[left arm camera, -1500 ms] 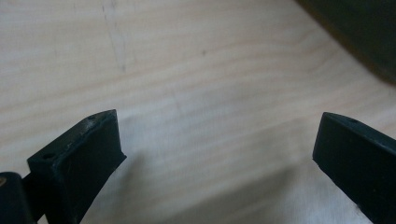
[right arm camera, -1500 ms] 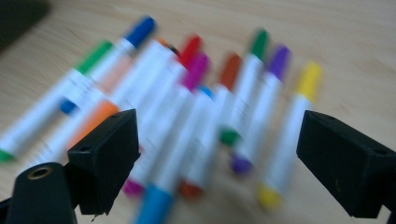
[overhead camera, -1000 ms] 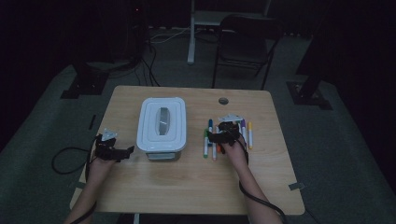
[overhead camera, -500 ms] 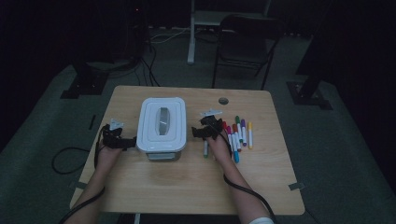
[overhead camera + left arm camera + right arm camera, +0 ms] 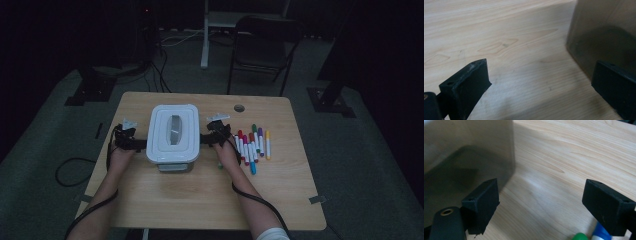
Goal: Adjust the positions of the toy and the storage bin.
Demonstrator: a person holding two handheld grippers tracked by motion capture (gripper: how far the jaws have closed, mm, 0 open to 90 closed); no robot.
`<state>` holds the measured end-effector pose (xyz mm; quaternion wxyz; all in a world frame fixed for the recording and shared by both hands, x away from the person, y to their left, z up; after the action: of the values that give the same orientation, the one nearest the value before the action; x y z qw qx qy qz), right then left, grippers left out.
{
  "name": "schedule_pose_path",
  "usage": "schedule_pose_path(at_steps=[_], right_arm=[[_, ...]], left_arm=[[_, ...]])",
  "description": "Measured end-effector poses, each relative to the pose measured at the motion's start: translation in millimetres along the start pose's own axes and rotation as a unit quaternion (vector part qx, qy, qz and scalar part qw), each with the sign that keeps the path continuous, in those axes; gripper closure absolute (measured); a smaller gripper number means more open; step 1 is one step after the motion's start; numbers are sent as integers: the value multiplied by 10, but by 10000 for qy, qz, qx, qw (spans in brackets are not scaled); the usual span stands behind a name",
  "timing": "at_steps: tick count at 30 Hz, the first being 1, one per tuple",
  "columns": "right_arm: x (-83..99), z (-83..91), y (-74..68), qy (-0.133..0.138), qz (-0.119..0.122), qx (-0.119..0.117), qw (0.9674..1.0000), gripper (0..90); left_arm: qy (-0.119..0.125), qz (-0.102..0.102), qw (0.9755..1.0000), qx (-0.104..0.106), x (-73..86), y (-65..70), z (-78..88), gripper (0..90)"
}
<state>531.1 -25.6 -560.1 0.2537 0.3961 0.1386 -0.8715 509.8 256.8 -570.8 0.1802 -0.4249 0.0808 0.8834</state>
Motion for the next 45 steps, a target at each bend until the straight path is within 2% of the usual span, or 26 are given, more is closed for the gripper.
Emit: schedule_pose_path(at_steps=[2,4,7,10,13,17,24,28,35,38,39,45], right_arm=[[-3,3,-29,-11,18,-38,10000,139],[-5,14,-68,5,-15,-126,9999,156],[1,40,-69,19,-19,-43,10000,158],[30,68,-66,7,-150,-129,9998,163],[52,111,-63,19,-106,-105,9999,167],[158,238,-81,-17,-55,-96,9999,174],[365,442,-108,37,-134,-230,9996,178],[467,563,-135,67,-99,-204,9997,181],[676,776,-246,136,-156,-357,9991,182],[738,838,-285,136,-142,-410,9990,182],[801,912,-315,90,-132,-466,9988,182],[962,1092,-395,118,-108,-460,9988,182]], left_arm=[[-16,-30,10000,54,-26,53,-21,21],[-17,-89,10000,-28,-47,79,-33,21],[-43,-63,10000,2,-51,99,-42,22],[-71,-143,9999,22,-63,144,-41,23],[-95,-220,9997,31,-71,184,-38,23],[-107,-310,9994,135,-65,294,-24,23],[-123,-493,9983,283,-25,482,37,25],[-146,-641,9971,381,13,602,96,25],[-112,-752,9959,482,88,742,193,25],[-122,-774,9957,490,99,758,208,25],[-91,-828,9948,590,145,842,259,25],[-91,-973,9925,733,213,993,347,25]])
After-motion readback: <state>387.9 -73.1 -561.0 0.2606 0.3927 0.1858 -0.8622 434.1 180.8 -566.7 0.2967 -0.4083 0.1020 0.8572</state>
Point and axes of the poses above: each handheld gripper's, and its own axes: z roughly backward along the jaws, x roughly out of its underside, y roughly to its right, the point moved 8 cm from there along -z, roughly forward along the jaws, and after that the axes turned 1 degree about -x, right-handed, at the moved point
